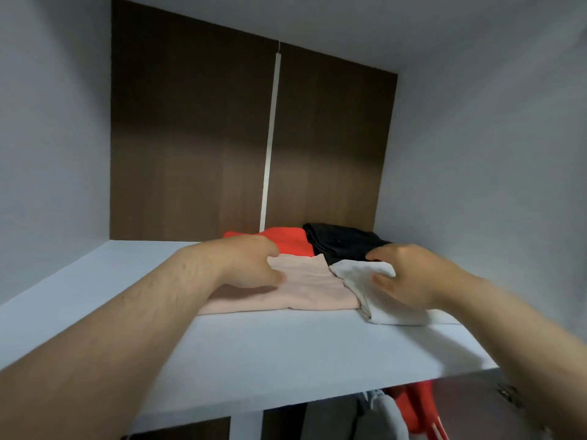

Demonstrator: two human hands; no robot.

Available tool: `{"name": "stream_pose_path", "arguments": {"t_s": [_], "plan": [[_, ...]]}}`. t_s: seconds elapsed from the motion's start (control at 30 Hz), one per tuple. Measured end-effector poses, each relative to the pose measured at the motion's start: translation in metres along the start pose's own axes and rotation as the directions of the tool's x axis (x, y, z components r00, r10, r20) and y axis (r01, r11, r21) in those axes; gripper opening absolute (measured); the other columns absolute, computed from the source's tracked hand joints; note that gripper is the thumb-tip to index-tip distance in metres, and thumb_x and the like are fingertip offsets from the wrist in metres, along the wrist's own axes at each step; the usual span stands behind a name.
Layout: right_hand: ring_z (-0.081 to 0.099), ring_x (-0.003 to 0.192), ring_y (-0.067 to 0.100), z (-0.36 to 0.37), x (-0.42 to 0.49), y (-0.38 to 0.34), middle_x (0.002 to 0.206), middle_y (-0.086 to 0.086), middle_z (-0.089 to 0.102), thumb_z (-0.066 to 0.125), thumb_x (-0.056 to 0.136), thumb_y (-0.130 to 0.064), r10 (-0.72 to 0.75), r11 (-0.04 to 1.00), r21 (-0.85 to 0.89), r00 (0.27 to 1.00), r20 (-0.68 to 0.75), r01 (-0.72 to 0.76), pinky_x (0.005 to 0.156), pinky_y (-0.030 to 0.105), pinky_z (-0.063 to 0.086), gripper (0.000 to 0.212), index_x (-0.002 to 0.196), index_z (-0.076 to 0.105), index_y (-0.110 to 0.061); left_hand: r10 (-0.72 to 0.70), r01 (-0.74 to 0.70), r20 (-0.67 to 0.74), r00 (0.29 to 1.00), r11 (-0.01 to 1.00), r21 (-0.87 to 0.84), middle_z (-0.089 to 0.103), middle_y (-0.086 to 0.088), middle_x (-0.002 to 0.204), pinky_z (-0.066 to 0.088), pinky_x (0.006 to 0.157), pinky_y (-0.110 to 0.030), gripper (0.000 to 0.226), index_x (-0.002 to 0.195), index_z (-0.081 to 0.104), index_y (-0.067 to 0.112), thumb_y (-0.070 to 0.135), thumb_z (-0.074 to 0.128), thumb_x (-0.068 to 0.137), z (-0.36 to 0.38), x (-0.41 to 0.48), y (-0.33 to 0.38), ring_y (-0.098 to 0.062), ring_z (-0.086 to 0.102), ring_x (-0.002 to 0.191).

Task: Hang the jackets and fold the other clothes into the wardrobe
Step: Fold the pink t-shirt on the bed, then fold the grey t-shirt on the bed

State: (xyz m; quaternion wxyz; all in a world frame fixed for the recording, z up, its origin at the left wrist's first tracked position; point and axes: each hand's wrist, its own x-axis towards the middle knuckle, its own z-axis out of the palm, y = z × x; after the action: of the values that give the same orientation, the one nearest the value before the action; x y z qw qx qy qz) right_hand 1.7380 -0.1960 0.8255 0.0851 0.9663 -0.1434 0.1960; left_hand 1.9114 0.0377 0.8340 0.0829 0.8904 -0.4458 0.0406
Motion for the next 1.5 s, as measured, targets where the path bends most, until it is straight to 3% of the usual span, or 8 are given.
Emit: {"name": "stream_pose_path", "arguments": {"t_s": [0.2, 0.37, 0.47, 0.63, 0.77, 0.97, 1.13, 1.5], "plan": [[0.038, 0.14, 0.013, -0.028, -0.118, 0.033, 0.152, -0.016, 0.042, 0.049, 0.098, -0.04, 0.06, 0.998, 0.03, 0.99, -0.129, -0.056, 0.109, 0.026, 0.033, 0.052, 0.148, 0.037, -0.036, 0.156, -0.174, -0.104, 0.982, 0.966, -0.191, 0.053, 0.011, 0.14, 0.039, 0.106, -0.031, 0.046, 0.133, 0.056, 0.03, 0.053, 0.053, 0.093, 0.004, -0.03, 0.093, -0.011, 0.049, 0.126], [0.04, 0.129, -0.005, -0.026, -0.253, 0.059, 0.144, -0.023, 0.046, 0.054, 0.096, -0.038, 0.264, 0.944, 0.253, 0.944, -0.199, -0.211, 0.094, -0.006, 0.019, 0.052, 0.147, 0.04, -0.038, 0.32, -0.368, -0.184, 0.929, 0.844, -0.391, 0.04, 0.026, 0.146, 0.025, 0.104, -0.014, 0.055, 0.141, 0.047, 0.039, 0.056, 0.056, 0.09, 0.053, -0.07, 0.203, 0.008, 0.036, 0.13], [0.03, 0.125, -0.02, -0.004, -0.35, 0.07, 0.138, -0.032, 0.04, 0.057, 0.095, -0.039, 0.426, 0.877, 0.334, 0.881, -0.207, -0.346, 0.096, -0.008, 0.011, 0.051, 0.143, 0.041, -0.042, 0.408, -0.424, -0.155, 0.9, 0.735, -0.529, 0.044, 0.028, 0.142, 0.027, 0.101, -0.011, 0.052, 0.14, 0.049, 0.041, 0.05, 0.061, 0.09, 0.1, -0.101, 0.272, 0.012, 0.04, 0.124], [0.049, 0.115, -0.017, 0.005, -0.513, 0.087, 0.12, -0.043, 0.05, 0.066, 0.09, -0.031, 0.668, 0.684, 0.468, 0.739, -0.093, -0.56, 0.1, 0.007, 0.037, 0.045, 0.121, 0.044, -0.056, 0.551, -0.446, -0.032, 0.834, 0.639, -0.627, 0.047, 0.02, 0.142, 0.023, 0.107, -0.008, 0.051, 0.138, 0.049, 0.037, 0.041, 0.066, 0.09, 0.191, -0.154, 0.382, 0.009, 0.038, 0.131], [0.045, 0.11, -0.022, -0.011, -0.622, 0.099, 0.109, -0.049, 0.052, 0.055, 0.094, -0.044, 0.784, 0.574, 0.402, 0.62, -0.019, -0.714, 0.091, 0.0, 0.034, 0.035, 0.12, 0.042, -0.063, 0.722, -0.481, 0.106, 0.684, 0.555, -0.679, 0.054, 0.037, 0.129, 0.03, 0.107, -0.008, 0.039, 0.123, 0.052, 0.052, 0.041, 0.067, 0.089, 0.231, -0.201, 0.472, 0.017, 0.043, 0.124], [0.038, 0.132, -0.002, -0.034, -0.75, 0.114, 0.142, -0.024, 0.045, 0.045, 0.097, -0.048, 0.907, 0.415, 0.185, 0.42, -0.013, -0.891, 0.104, 0.01, 0.027, 0.049, 0.146, 0.038, -0.041, 0.868, -0.628, 0.192, 0.457, 0.468, -0.621, 0.053, 0.04, 0.123, 0.04, 0.106, -0.019, 0.038, 0.103, 0.047, 0.074, 0.079, 0.047, 0.065, 0.244, -0.269, 0.586, 0.021, 0.046, 0.116], [0.039, 0.132, 0.002, -0.052, -0.861, 0.113, 0.143, -0.02, 0.046, 0.045, 0.094, -0.049, 0.981, 0.187, 0.103, 0.182, -0.063, -0.977, 0.106, 0.014, 0.027, 0.053, 0.145, 0.041, -0.036, 0.945, -0.796, 0.193, 0.263, 0.326, -0.51, 0.04, 0.031, 0.144, 0.03, 0.111, -0.019, 0.054, 0.142, 0.041, 0.047, 0.063, 0.049, 0.09, 0.263, -0.309, 0.688, 0.009, 0.036, 0.131], [0.041, 0.129, 0.004, -0.085, -0.995, 0.127, 0.142, -0.013, 0.047, 0.052, 0.095, -0.04, 0.975, -0.221, 0.04, -0.221, 0.002, -0.974, 0.093, -0.003, 0.016, 0.049, 0.143, 0.045, -0.034, 0.97, -0.814, 0.186, -0.156, -0.019, -0.581, 0.036, 0.021, 0.151, 0.021, 0.107, -0.01, 0.055, 0.147, 0.038, 0.038, 0.056, 0.047, 0.095, 0.331, -0.377, 0.882, 0.004, 0.034, 0.137]]}}
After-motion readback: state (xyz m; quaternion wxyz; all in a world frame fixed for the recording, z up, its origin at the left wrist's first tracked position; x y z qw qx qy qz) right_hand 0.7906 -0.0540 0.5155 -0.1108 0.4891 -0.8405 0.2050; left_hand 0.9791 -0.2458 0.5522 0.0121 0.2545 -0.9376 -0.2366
